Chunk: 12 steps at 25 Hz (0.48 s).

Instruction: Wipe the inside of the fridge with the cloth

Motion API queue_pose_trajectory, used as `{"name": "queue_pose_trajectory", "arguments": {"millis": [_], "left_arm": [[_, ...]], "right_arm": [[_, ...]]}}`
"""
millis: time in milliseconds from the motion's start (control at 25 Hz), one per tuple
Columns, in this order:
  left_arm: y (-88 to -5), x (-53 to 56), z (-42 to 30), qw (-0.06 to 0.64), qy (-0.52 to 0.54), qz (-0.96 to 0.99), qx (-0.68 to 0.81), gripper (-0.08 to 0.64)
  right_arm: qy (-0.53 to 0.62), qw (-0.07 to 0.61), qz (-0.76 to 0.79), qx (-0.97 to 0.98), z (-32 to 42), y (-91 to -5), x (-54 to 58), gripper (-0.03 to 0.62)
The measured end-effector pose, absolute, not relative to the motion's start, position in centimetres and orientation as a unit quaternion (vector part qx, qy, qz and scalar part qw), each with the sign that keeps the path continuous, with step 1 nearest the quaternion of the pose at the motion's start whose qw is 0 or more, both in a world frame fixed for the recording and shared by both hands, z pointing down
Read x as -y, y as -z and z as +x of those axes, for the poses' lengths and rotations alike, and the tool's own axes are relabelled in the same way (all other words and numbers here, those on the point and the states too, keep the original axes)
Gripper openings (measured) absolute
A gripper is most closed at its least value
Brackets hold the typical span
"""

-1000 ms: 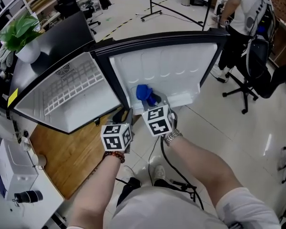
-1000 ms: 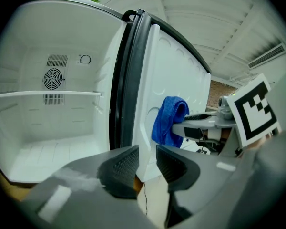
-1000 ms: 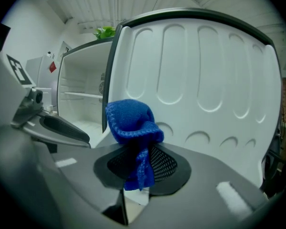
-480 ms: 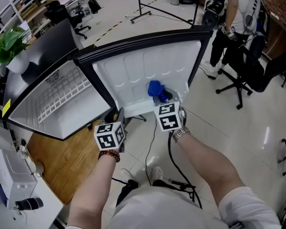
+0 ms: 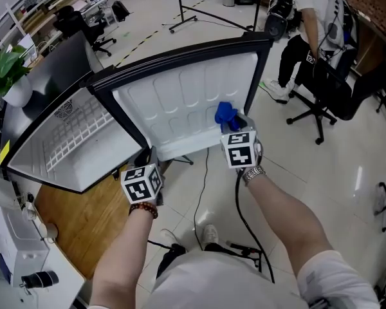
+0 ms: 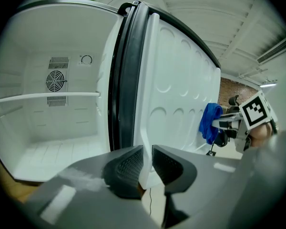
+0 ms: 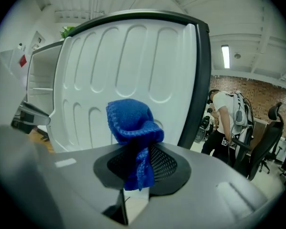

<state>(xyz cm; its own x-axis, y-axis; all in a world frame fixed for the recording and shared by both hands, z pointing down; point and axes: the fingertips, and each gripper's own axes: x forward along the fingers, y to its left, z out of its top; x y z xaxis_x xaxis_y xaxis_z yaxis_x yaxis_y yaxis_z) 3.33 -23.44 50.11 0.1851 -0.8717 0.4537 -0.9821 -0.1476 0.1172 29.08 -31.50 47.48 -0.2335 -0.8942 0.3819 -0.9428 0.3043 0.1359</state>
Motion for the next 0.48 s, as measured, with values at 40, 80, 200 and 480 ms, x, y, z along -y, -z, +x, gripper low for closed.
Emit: {"name": "queue_pose_trajectory", "arguments": {"millis": [40,80,200,480], "left_arm": [[-50.1,23.5,3.3,0.196,-0.141,0.744,0.624,0.063],[-50.1,23.5,3.3,0.197,-0.141,0.743,0.624,0.063],[-50.2,23.5,3.4,0.197,-0.142,0.742,0.625,0.063],[-50.1,23.4,3.4,0.200,-0.141,0.740,0.626,0.063]], "right_arm": [[-0.063,0.198,0.591,0.779,29.6,-47.4,31.6,0.076],[-0.064,0.198,0.596,0.776,30.1,-47.4,31.7,0.076],[-0.067,0.196,0.608,0.766,31.5,-47.3,31.9,0.077],[-0.067,0.193,0.612,0.764,32.5,-46.7,31.7,0.076]]}}
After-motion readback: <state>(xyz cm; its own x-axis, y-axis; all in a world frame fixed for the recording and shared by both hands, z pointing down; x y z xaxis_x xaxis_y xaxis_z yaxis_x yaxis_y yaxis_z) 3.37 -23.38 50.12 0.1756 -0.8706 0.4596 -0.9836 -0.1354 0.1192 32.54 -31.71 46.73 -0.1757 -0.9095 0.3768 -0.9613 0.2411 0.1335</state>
